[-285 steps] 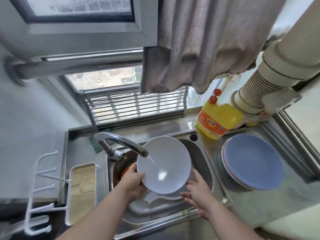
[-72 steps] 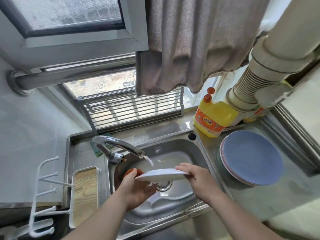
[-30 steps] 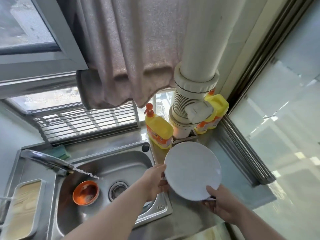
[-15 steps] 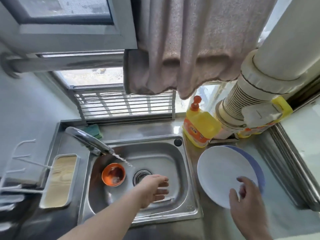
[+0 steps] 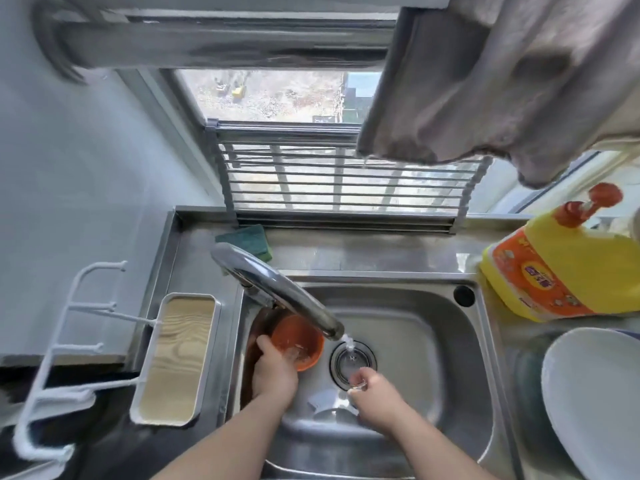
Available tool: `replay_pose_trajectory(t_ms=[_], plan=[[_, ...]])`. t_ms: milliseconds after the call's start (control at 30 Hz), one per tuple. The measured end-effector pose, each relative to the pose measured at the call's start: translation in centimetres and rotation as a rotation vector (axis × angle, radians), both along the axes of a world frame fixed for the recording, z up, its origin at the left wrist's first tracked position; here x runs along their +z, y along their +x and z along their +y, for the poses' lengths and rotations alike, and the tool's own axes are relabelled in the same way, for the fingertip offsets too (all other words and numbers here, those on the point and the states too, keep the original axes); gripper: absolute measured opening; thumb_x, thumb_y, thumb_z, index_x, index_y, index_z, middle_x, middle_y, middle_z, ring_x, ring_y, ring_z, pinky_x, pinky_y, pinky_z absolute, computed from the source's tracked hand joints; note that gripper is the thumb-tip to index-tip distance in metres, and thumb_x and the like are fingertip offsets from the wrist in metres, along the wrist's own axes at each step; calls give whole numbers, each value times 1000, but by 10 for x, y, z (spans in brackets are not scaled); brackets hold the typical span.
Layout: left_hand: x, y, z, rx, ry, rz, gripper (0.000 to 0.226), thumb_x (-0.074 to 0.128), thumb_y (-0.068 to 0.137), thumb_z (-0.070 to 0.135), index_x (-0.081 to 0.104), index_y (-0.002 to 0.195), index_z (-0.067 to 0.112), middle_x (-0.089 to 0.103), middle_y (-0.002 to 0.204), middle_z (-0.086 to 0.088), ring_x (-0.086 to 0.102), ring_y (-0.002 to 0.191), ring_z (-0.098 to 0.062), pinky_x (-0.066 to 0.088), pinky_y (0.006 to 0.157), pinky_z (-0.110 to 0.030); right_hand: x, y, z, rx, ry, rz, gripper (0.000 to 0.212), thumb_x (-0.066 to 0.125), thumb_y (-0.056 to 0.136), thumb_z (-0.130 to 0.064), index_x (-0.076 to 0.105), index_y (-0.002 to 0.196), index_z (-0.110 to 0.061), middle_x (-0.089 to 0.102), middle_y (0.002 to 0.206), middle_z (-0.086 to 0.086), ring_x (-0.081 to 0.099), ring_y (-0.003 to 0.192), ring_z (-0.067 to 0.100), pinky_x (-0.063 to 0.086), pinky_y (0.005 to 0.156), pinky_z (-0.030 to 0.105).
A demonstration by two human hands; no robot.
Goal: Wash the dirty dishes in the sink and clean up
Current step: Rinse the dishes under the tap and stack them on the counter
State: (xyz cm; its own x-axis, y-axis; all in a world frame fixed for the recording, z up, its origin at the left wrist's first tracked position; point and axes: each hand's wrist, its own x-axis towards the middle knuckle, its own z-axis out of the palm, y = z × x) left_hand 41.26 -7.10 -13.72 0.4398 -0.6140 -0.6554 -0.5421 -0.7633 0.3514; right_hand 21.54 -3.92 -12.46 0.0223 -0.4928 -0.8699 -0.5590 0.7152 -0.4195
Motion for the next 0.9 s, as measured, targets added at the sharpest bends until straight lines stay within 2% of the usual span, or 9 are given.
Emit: replay_pose_trajectory(t_ms=[100, 167, 267, 433, 533, 633, 733, 800, 900], plan=[[-6, -4, -4, 113, -4, 29, 34, 54, 97, 19, 33, 124, 22, 67, 92, -8, 65, 74, -31, 54, 74, -39, 2, 19, -3, -112, 24, -33, 18, 54, 86, -16, 60, 102, -22, 62, 80, 9, 52, 62, 21, 42, 54, 27], [2, -9, -8, 224, 5, 141, 32, 53, 96, 15, 42, 125, 21, 71, 87, -10, 73, 59, -28, 62, 58, -39, 9, 26, -4, -215, 56, -84, 18, 52, 94, -7, 59, 105, -19, 59, 79, 9, 48, 57, 19, 40, 51, 26], [23, -19, -11, 328, -44, 307, 26, 50, 98, 13, 54, 121, 26, 73, 89, -18, 69, 46, -24, 54, 44, -29, 19, 27, -8, -397, 52, -191, 20, 57, 100, -11, 57, 120, -17, 59, 86, 10, 51, 53, 17, 41, 54, 29], [65, -33, 0, 331, -90, 490, 38, 40, 93, 2, 58, 112, 30, 70, 81, -17, 57, 45, -25, 55, 53, -37, 42, 11, -10, -672, 159, -309, 39, 65, 97, -40, 52, 133, -36, 71, 120, 7, 66, 71, 24, 58, 74, 38], [77, -40, 6, 292, -17, 611, 46, 39, 94, 0, 56, 125, 28, 71, 90, -21, 63, 51, -26, 57, 56, -36, 56, 1, -3, -711, 181, -427, 36, 65, 87, -33, 67, 123, -38, 73, 122, 10, 71, 88, 32, 56, 88, 45], [86, -46, 11, 352, 95, 715, 44, 41, 99, 4, 58, 124, 36, 73, 97, -22, 67, 54, -26, 59, 52, -34, 67, -6, 3, -797, 156, -500, 32, 50, 101, -17, 71, 118, -33, 75, 112, 12, 73, 94, 36, 54, 89, 46], [95, -47, 14, 400, 149, 806, 46, 43, 98, 5, 60, 123, 40, 71, 104, -21, 67, 58, -25, 60, 56, -34, 70, -7, 3, -894, 115, -503, 34, 46, 104, -12, 69, 124, -27, 76, 111, 15, 74, 96, 39, 54, 102, 54], [99, -44, 15, 431, 170, 853, 44, 45, 98, 6, 61, 125, 36, 69, 98, -16, 66, 59, -23, 59, 56, -33, 73, -3, 0, -923, 91, -493, 32, 48, 103, -13, 70, 124, -25, 77, 110, 14, 74, 95, 37, 56, 99, 52], [107, -36, 18, 512, 222, 913, 28, 58, 97, 24, 66, 122, 15, 70, 88, -9, 68, 65, -21, 60, 64, -33, 80, 6, -2, -893, 115, -500, 26, 53, 104, -26, 70, 124, -24, 77, 107, 12, 72, 91, 32, 57, 83, 41]])
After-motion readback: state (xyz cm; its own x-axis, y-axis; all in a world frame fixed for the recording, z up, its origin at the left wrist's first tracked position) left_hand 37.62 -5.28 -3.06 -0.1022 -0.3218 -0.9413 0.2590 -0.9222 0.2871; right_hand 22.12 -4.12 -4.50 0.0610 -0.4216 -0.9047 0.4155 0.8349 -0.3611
